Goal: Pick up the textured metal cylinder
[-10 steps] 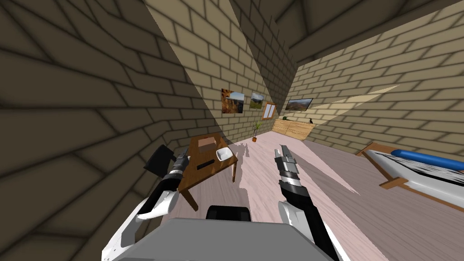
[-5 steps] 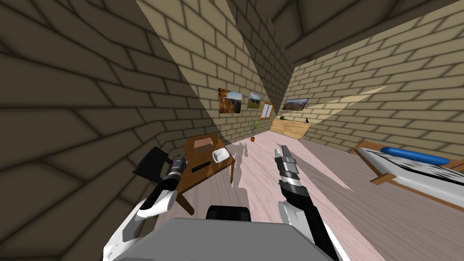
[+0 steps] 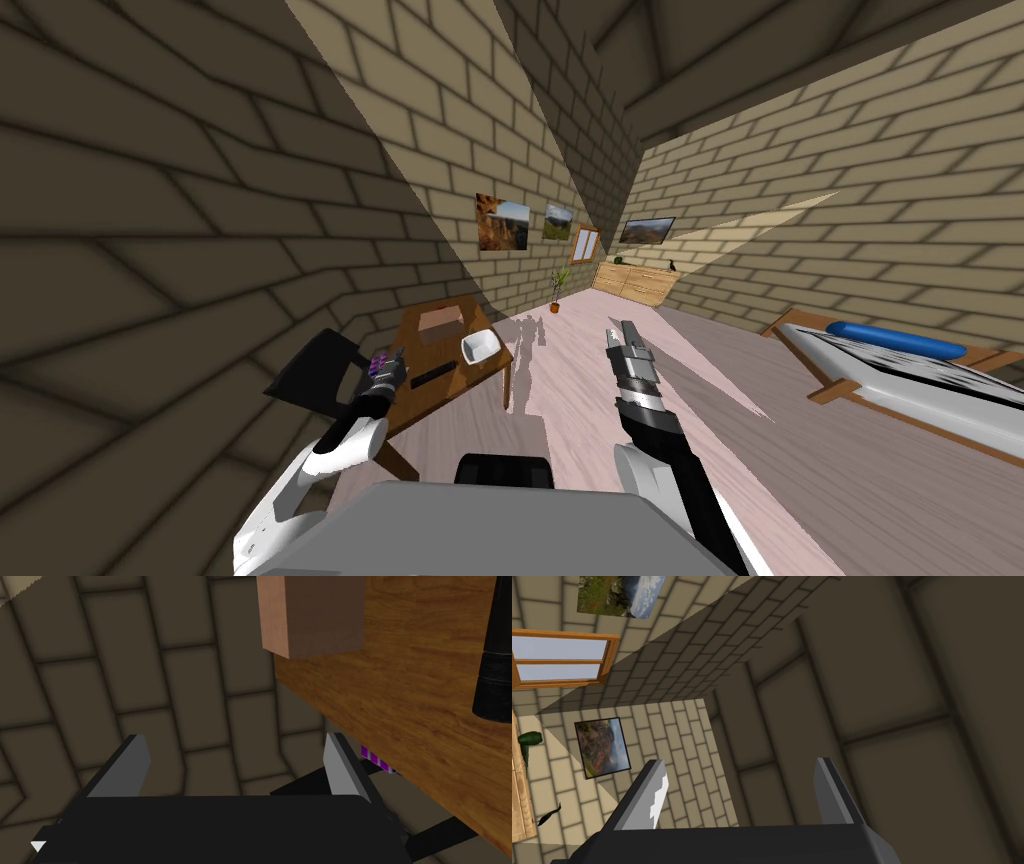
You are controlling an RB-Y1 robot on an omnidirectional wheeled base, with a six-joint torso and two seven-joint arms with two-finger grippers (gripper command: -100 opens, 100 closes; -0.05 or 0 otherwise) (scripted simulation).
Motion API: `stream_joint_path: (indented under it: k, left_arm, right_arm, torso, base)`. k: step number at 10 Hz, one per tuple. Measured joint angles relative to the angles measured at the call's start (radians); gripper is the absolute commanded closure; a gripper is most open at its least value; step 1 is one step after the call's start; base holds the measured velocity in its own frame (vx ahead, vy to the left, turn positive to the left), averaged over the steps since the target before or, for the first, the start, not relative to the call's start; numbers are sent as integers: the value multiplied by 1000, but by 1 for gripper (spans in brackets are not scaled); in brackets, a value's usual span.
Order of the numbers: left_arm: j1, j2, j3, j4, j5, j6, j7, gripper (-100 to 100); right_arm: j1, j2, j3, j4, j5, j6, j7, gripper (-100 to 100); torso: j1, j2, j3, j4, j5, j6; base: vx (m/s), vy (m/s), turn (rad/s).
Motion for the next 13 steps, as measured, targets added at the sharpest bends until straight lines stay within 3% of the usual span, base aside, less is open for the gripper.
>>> stream_joint_path:
  k: [4,8,9,13]
  left_arm:
    - [-47,13,42,102,16,92,26,-100]
    - [-121,10,93,256,20,197,52,-100]
    - [-122,4,98,260,18,219,55,-100]
    - [-180,15,134,374,29,315,74,-100]
  right_arm:
    - [0,0,0,0,0,0,0,0]
    - [0,0,0,0,0,0,0,0]
    - [0,0,0,0,0,0,0,0]
    - [0,0,0,0,0,0,0,0]
  torso:
    - [2,1,1,0,0,0]
    - [2,-3,-2,-1,0,0]
    - [2,-1,0,0,0,0]
    - [2,-1,-1,0,0,0]
  base:
    - [57,-44,-30]
    - [97,-40,-18]
    - [47,-19,-8]
    - [85,-24,-9]
